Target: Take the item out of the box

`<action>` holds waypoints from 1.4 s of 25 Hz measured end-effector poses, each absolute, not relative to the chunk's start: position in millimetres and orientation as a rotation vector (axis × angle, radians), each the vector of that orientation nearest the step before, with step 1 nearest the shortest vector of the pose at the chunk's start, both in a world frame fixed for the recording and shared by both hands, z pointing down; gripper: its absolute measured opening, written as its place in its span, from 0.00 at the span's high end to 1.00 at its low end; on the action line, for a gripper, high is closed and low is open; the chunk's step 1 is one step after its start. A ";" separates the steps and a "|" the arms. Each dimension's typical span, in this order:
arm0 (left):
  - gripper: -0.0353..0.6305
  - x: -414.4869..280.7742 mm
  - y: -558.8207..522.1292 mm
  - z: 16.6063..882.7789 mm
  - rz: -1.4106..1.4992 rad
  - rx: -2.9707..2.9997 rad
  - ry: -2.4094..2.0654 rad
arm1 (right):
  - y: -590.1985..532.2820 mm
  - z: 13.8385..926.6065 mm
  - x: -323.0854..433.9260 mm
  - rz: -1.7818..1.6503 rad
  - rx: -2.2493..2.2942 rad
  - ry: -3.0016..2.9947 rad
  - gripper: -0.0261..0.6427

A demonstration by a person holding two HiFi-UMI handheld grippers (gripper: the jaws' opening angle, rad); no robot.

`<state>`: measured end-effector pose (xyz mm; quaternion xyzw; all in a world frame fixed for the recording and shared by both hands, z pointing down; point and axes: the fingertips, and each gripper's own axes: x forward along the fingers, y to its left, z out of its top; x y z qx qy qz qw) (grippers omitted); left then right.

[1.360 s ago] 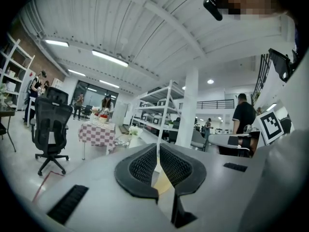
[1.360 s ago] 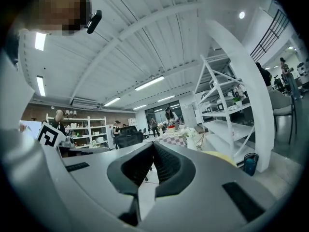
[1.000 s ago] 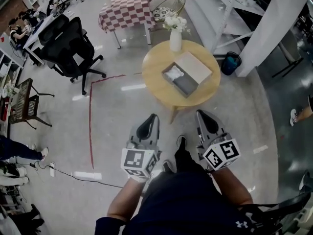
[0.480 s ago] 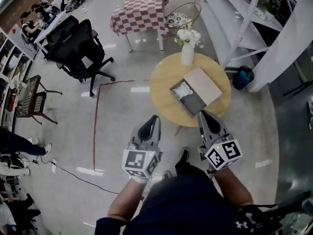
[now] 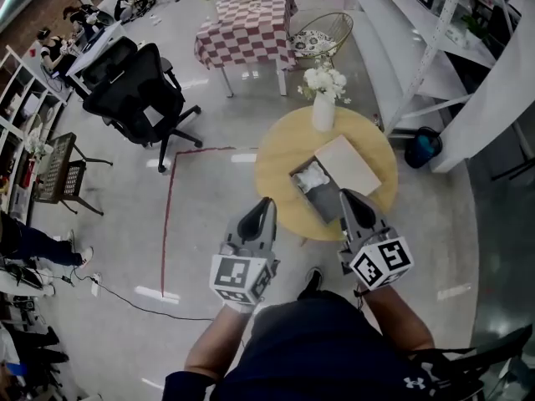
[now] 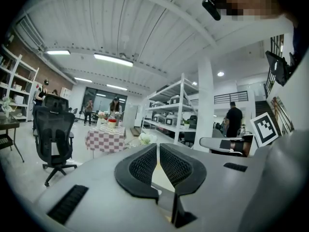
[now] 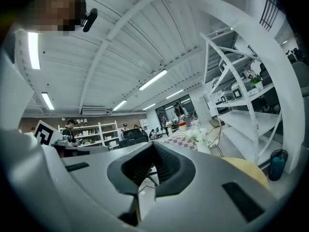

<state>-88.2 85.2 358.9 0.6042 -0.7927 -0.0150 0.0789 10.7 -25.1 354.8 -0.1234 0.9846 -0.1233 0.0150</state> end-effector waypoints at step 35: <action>0.90 -226.3 -61.9 379.1 -0.016 1.991 -2.151 | -153.6 377.8 -89.2 -0.474 -0.765 3.004 0.95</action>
